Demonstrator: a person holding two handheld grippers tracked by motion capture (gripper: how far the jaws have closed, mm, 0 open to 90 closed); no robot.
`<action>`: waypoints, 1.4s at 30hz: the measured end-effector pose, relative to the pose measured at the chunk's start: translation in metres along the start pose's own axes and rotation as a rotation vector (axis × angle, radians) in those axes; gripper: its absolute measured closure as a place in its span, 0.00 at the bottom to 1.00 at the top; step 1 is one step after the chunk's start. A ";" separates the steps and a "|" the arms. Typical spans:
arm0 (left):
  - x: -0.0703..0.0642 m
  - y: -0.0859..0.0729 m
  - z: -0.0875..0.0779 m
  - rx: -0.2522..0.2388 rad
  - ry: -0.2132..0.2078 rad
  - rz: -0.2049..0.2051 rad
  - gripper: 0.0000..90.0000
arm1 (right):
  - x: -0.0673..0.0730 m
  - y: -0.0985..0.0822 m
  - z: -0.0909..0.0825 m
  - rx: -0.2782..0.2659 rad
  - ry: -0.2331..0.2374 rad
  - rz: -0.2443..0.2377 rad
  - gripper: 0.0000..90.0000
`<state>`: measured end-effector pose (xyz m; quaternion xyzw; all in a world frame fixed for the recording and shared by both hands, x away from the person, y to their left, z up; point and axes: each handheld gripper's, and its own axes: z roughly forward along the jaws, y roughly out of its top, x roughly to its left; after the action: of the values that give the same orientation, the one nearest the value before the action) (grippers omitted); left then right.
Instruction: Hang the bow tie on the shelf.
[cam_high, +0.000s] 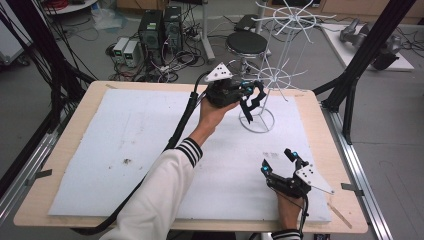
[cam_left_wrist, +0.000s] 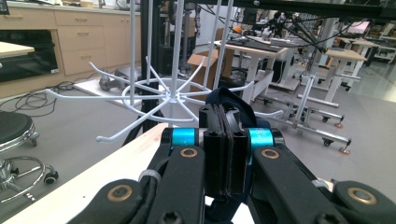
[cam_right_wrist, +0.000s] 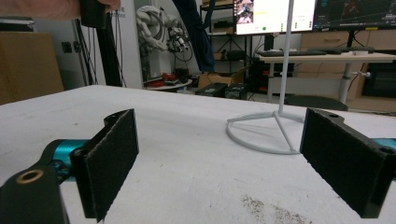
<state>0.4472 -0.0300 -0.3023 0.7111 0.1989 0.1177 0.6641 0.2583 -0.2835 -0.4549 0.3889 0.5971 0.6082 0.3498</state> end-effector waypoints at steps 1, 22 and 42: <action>0.000 -0.001 0.001 0.005 0.000 0.007 0.98 | 0.000 0.000 0.000 0.000 0.000 -0.001 0.12; 0.000 -0.012 0.010 0.069 0.032 0.026 0.98 | 0.000 0.000 0.000 0.000 0.003 0.001 0.12; 0.001 -0.021 0.017 0.125 0.072 0.054 0.98 | -0.001 0.000 -0.001 -0.011 0.005 0.006 0.12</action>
<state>0.4525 -0.0436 -0.3252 0.7516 0.2102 0.1484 0.6073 0.2581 -0.2852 -0.4552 0.3871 0.5935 0.6136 0.3485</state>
